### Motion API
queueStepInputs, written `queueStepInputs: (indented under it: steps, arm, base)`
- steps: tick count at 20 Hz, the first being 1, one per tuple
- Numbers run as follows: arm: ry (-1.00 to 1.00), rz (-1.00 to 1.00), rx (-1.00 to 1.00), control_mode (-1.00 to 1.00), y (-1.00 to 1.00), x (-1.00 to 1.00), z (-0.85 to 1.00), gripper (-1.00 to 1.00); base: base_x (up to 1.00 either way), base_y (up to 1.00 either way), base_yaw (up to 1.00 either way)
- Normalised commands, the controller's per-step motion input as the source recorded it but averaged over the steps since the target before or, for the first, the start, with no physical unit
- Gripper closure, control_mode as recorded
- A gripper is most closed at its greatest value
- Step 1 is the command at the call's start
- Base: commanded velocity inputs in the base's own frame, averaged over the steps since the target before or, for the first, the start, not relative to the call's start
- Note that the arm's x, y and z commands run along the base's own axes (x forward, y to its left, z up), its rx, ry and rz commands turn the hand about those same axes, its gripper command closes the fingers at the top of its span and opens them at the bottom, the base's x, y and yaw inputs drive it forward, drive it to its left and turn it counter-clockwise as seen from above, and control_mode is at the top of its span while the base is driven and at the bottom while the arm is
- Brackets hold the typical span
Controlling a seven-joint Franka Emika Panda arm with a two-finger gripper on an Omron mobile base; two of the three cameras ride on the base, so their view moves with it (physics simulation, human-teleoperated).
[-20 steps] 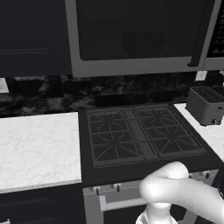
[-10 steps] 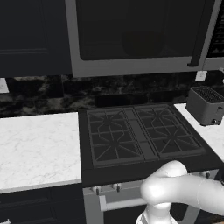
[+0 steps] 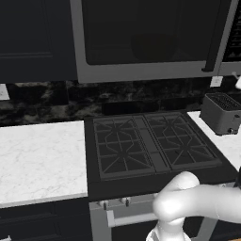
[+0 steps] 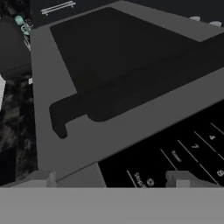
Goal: Pick the garlic from the sink and place it in the bowl. Then pick the bowl and place it in the microwave. Then close the microwave door and press the start button.
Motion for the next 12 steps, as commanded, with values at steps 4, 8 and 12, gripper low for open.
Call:
queueStepInputs:
  steps: [4,8,12]
  arm:
    - [0.0,0.03,0.0,-1.0,-0.07,0.11,-0.04,-1.0]
    - [0.0,0.03,0.0,-1.0,-0.13,0.16,0.0,-1.0]
    - [0.0,0.03,0.0,-1.0,-0.16,0.24,-0.06,-1.0]
  base:
    - [0.0,0.0,0.0]
    - [0.0,0.0,0.0]
    - [0.0,0.0,0.0]
